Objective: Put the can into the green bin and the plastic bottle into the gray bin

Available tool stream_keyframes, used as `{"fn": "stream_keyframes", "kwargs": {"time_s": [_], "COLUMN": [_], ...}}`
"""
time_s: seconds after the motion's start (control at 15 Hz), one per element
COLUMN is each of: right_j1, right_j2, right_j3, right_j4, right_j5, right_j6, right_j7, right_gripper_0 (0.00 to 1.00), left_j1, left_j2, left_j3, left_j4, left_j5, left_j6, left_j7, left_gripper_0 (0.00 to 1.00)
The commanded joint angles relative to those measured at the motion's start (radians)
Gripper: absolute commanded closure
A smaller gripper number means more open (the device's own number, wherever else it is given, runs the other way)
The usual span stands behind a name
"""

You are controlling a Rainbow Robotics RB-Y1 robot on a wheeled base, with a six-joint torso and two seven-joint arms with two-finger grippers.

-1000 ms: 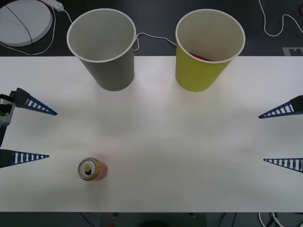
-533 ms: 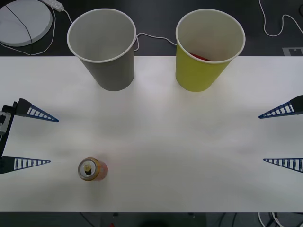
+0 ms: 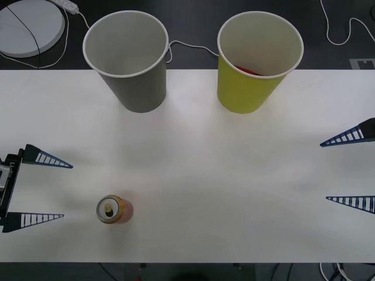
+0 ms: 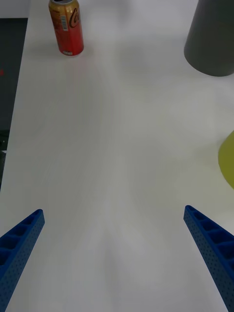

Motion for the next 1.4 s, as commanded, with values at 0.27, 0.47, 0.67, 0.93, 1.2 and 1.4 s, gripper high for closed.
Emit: {"fn": "stream_keyframes", "kwargs": {"time_s": [0.27, 0.47, 0.67, 0.93, 1.2, 1.4], "right_j1": [0.000, 0.000, 0.000, 0.000, 0.000, 0.000], "right_j2": [0.000, 0.000, 0.000, 0.000, 0.000, 0.000], "right_j3": [0.000, 0.000, 0.000, 0.000, 0.000, 0.000], "right_j4": [0.000, 0.000, 0.000, 0.000, 0.000, 0.000], "right_j5": [0.000, 0.000, 0.000, 0.000, 0.000, 0.000], "right_j6": [0.000, 0.000, 0.000, 0.000, 0.000, 0.000], "right_j7": [0.000, 0.000, 0.000, 0.000, 0.000, 0.000], "right_gripper_0": [0.00, 0.00, 0.00, 0.00, 0.00, 0.00], "left_j1": [-0.005, -0.023, -0.061, -0.097, -0.095, -0.095], "left_j2": [0.001, 0.001, -0.001, -0.007, -0.050, -0.085], "left_j3": [-0.127, -0.202, -0.307, -0.415, -0.431, -0.431], "left_j4": [0.178, 0.267, 0.360, 0.437, 0.457, 0.463], "left_j5": [0.113, 0.182, 0.266, 0.364, 0.392, 0.396], "left_j6": [-0.001, 0.001, 0.001, 0.012, 0.027, 0.036], "left_j7": [-0.216, -0.309, -0.384, -0.415, -0.444, -0.456], "left_gripper_0": [0.00, 0.00, 0.00, 0.00, 0.00, 0.00]}}
